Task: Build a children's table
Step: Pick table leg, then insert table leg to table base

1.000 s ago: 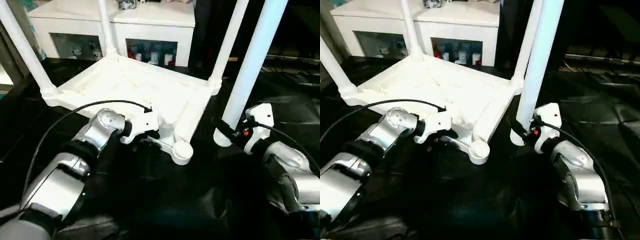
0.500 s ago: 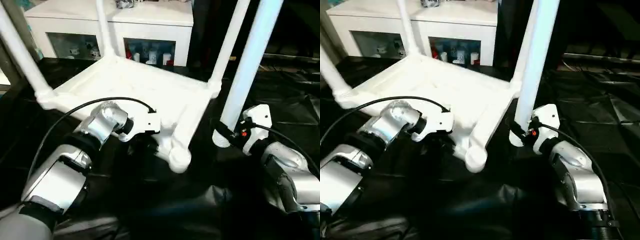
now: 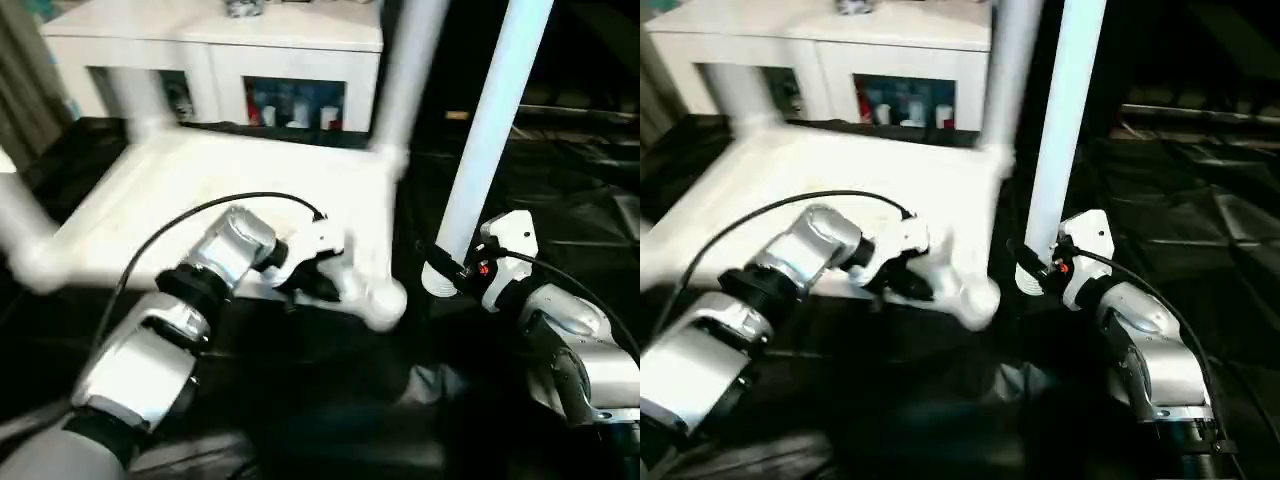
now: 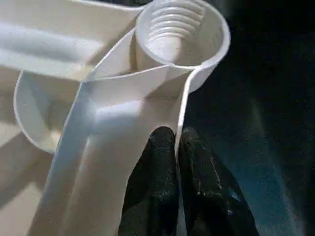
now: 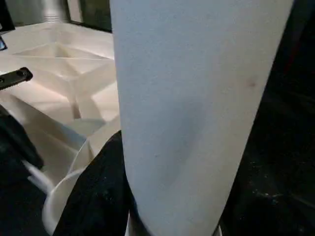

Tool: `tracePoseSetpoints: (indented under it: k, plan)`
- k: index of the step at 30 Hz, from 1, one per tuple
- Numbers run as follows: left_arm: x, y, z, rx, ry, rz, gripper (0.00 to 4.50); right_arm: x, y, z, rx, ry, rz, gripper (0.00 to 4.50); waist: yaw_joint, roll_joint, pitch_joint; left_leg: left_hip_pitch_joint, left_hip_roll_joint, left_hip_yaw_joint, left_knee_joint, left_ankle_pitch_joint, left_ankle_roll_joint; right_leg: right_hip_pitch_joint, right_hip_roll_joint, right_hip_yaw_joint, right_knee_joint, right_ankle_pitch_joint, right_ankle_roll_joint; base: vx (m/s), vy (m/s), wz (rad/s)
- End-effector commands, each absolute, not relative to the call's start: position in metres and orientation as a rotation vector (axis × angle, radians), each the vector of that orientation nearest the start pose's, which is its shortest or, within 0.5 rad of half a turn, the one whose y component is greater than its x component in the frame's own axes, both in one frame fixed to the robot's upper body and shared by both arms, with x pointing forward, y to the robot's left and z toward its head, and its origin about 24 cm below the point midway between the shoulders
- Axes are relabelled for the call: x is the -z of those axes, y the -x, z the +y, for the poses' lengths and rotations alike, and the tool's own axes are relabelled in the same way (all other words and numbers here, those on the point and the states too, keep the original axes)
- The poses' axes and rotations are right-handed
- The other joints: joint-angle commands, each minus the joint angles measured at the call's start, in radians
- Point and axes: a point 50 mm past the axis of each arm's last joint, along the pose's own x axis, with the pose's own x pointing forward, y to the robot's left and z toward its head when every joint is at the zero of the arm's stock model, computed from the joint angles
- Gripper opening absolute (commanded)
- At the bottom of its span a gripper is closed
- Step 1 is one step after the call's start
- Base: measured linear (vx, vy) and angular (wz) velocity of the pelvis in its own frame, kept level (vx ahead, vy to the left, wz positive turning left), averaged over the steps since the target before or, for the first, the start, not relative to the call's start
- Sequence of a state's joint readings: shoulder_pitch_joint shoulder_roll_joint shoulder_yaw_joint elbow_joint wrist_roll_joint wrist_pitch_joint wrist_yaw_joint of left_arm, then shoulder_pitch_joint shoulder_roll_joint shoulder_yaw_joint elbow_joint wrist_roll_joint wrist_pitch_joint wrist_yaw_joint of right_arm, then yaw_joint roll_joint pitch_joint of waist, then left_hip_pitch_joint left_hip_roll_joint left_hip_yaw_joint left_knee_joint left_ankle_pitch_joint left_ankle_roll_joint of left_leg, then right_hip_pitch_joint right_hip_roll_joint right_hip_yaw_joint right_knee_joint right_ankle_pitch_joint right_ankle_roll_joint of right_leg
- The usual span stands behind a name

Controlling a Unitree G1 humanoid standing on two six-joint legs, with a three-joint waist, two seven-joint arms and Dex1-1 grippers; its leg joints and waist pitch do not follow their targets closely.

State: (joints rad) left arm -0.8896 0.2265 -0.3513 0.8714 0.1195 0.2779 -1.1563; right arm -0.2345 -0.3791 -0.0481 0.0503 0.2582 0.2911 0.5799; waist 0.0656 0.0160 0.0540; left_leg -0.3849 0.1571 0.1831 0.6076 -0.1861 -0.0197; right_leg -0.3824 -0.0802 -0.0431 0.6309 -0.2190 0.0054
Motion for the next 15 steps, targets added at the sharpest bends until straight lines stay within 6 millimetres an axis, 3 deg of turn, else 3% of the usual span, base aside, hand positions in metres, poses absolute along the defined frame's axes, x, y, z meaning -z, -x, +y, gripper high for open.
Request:
tracePoseSetpoints:
  k: [1,4,6,9,12,14,15]
  plan:
    - [-0.061,-0.35,0.102,1.216,-0.411,0.677,0.0,-0.089,-0.289,-0.191,-0.557,0.099,0.094,1.9,0.01,-0.006,-0.064,0.015,0.07,-0.032,-0.074,-0.165,0.066,0.051,-0.084,0.041,-0.08,-0.038,-0.311,0.0,0.0,0.0]
    - [-0.053,-0.34,0.097,1.146,-0.437,0.638,0.0,-0.091,-0.289,-0.186,-0.542,0.02,0.084,1.9,0.003,-0.003,-0.065,0.016,0.077,-0.033,-0.077,-0.163,0.074,0.05,-0.083,0.041,-0.076,-0.009,-0.319,0.0,0.0,0.0]
    - [-0.051,-0.335,0.093,1.143,-0.437,0.621,0.0,-0.092,-0.29,-0.183,-0.547,-0.018,0.076,1.9,0.002,-0.002,-0.064,0.018,0.076,-0.031,-0.077,-0.169,0.078,0.045,-0.081,0.041,-0.081,-0.038,-0.314,0.0,0.0,0.0]
    - [-0.047,-0.331,0.089,1.134,-0.448,0.6,0.0,-0.095,-0.293,-0.177,-0.565,-0.085,0.077,1.9,0.0,0.001,-0.06,0.019,0.076,-0.032,-0.084,-0.205,0.056,0.041,-0.077,0.042,-0.087,-0.092,-0.296,0.0,0.0,0.0]
    - [-0.047,-0.328,0.083,1.14,-0.424,0.56,0.0,-0.1,-0.297,-0.173,-0.603,-0.112,0.086,1.9,-0.002,-0.008,-0.06,0.021,0.076,-0.031,-0.086,-0.218,0.038,0.039,-0.076,0.044,-0.089,-0.115,-0.278,0.0,0.0,0.0]
    - [-0.047,-0.326,0.079,1.14,-0.417,0.509,0.0,-0.102,-0.298,-0.172,-0.634,-0.099,0.098,1.9,-0.001,-0.005,-0.06,0.018,0.075,-0.031,-0.085,-0.202,0.039,0.04,-0.078,0.045,-0.088,-0.104,-0.274,0.0,0.0,0.0]
    - [-0.047,-0.326,0.079,1.138,-0.415,0.505,0.29,-0.102,-0.298,-0.172,-0.636,-0.095,0.099,1.9,-0.002,-0.013,-0.061,0.017,0.075,-0.028,-0.083,-0.19,0.043,0.041,-0.079,0.045,-0.088,-0.088,-0.27,0.0,0.0,0.0]
